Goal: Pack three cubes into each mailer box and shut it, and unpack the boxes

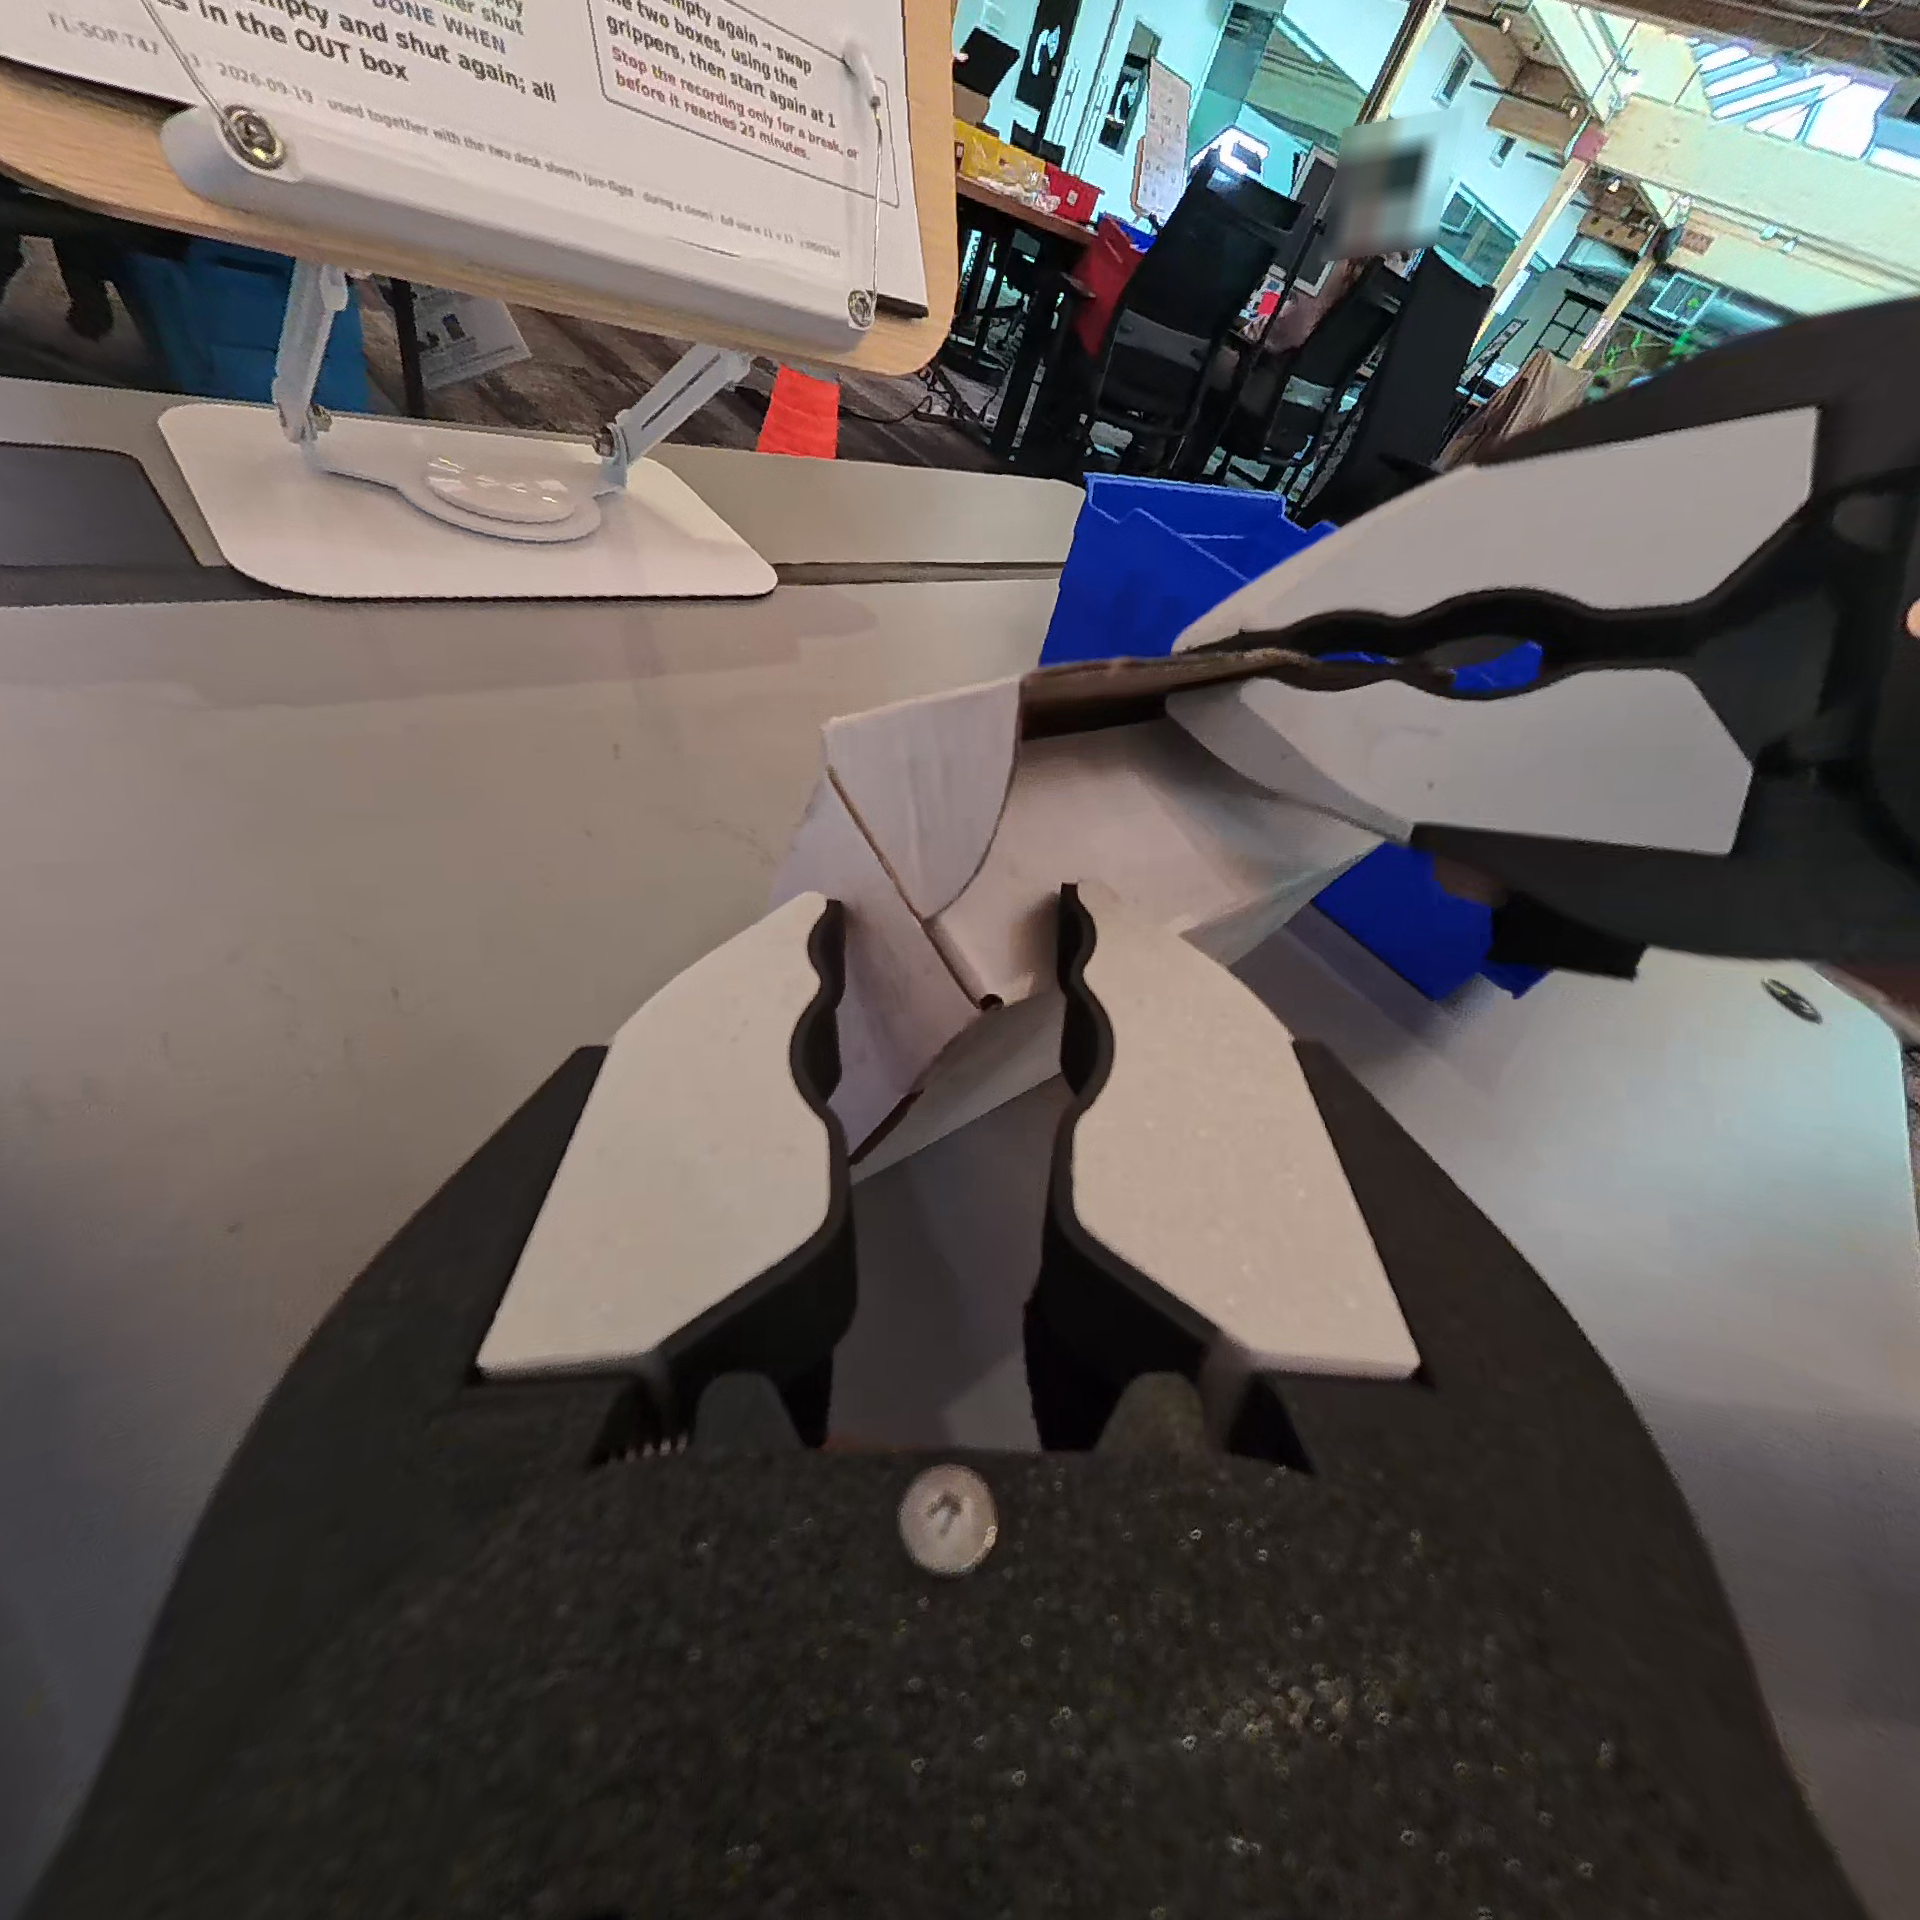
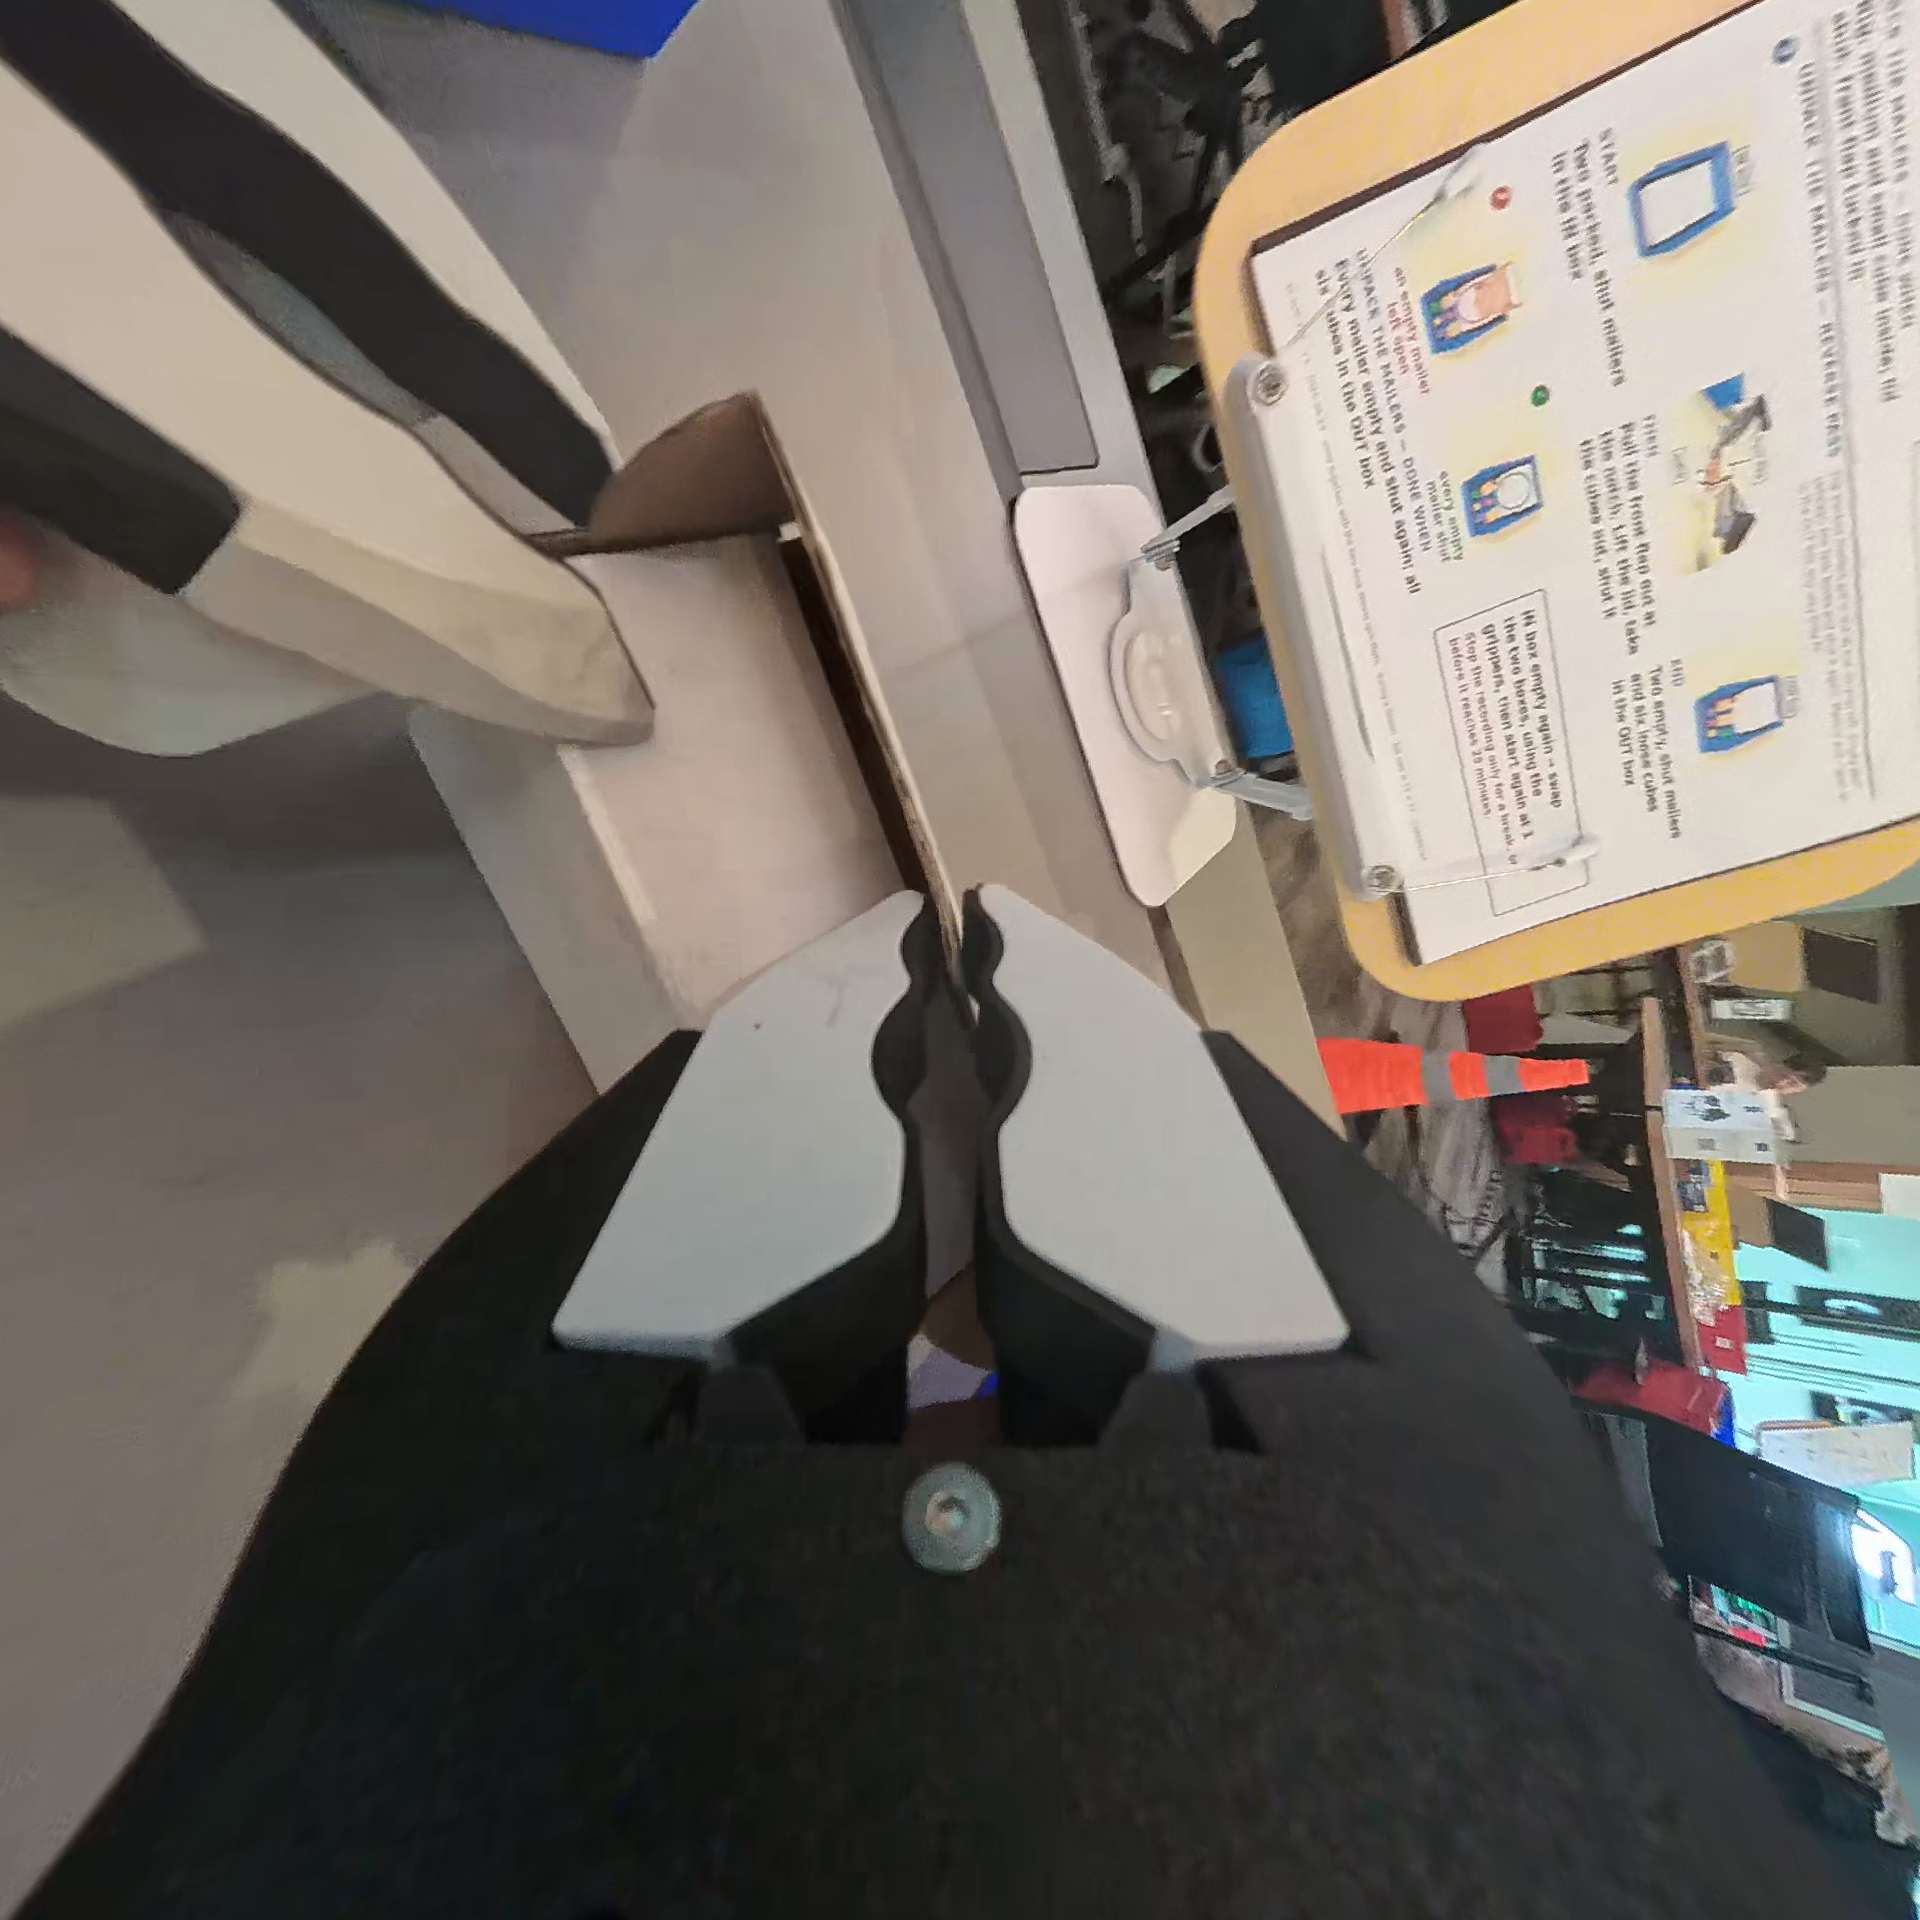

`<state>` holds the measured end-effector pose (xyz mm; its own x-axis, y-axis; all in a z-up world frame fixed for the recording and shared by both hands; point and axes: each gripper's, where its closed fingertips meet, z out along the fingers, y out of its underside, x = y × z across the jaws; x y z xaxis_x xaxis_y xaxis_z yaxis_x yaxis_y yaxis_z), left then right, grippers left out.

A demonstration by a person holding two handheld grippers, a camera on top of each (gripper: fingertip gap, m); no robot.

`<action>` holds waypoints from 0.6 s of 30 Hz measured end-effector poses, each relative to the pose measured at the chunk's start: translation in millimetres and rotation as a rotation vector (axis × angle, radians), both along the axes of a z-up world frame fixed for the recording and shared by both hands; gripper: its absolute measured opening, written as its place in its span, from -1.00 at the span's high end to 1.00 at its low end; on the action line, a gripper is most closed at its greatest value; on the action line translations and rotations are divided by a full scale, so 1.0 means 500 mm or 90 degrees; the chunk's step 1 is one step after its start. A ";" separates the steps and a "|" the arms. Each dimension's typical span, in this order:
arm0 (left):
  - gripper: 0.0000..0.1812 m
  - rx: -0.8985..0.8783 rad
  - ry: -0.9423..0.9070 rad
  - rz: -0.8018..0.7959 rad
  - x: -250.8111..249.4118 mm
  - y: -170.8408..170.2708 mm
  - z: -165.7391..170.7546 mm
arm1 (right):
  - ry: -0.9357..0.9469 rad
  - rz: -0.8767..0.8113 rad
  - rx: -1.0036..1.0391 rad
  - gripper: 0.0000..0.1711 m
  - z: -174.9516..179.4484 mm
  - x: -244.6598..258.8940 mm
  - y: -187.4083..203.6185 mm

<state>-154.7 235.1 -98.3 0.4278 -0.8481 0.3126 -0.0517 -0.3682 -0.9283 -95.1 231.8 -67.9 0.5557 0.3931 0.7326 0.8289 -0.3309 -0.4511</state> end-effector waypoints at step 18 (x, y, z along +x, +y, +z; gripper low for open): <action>0.76 0.024 0.134 -0.025 0.019 -0.008 -0.073 | 0.073 0.105 -0.352 0.98 -0.015 -0.005 -0.065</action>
<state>-145.0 231.2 -134.7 0.4474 -0.8745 0.1874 -0.2596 -0.3275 -0.9085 -97.7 199.3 -75.5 0.5185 0.7877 0.3326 0.8453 -0.4135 -0.3385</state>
